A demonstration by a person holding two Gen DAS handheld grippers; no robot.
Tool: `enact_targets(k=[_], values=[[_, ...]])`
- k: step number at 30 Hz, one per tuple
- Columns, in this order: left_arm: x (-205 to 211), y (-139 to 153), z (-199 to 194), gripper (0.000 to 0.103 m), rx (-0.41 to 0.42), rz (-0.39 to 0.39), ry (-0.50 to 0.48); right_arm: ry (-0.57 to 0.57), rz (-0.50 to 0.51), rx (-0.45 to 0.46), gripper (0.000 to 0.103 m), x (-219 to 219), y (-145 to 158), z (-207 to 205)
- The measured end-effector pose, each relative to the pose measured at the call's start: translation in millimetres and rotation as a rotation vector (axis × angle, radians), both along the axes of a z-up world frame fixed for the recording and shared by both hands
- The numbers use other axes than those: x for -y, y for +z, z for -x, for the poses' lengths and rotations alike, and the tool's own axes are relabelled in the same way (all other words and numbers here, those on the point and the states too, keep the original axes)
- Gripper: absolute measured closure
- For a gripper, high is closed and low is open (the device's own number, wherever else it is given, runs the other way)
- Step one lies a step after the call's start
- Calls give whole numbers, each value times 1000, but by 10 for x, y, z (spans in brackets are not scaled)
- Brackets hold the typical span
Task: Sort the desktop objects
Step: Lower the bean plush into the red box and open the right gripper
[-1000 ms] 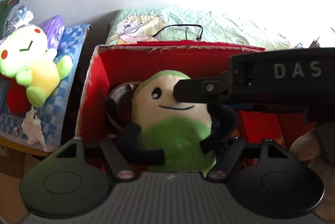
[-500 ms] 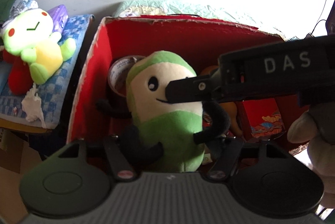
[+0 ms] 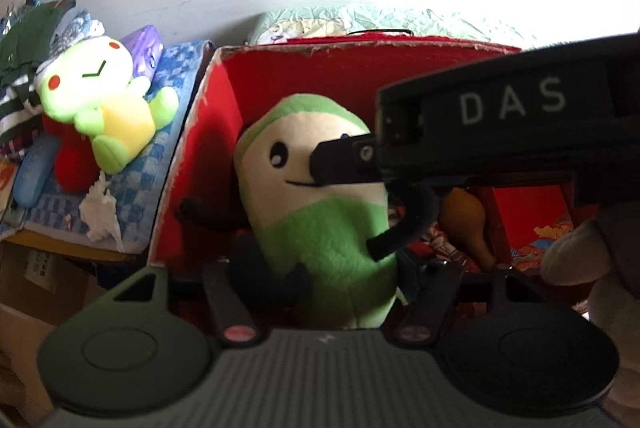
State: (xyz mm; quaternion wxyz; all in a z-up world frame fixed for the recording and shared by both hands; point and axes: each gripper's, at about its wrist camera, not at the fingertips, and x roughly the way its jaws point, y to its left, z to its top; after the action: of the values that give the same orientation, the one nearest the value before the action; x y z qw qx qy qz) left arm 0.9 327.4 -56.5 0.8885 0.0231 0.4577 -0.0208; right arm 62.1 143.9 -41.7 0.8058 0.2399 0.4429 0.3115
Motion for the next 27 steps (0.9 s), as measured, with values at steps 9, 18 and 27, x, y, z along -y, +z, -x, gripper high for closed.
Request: enact_targets(k=[9, 18, 27], values=[[-106, 443, 537, 36, 178, 147, -67, -9, -128, -96, 65, 207, -30, -16], [7, 160, 331, 46, 50, 280, -201, -42, -185, -194, 70, 464, -108, -108], [82, 1, 101, 46, 4, 177, -190, -65, -77, -226, 73, 485, -186, -136]])
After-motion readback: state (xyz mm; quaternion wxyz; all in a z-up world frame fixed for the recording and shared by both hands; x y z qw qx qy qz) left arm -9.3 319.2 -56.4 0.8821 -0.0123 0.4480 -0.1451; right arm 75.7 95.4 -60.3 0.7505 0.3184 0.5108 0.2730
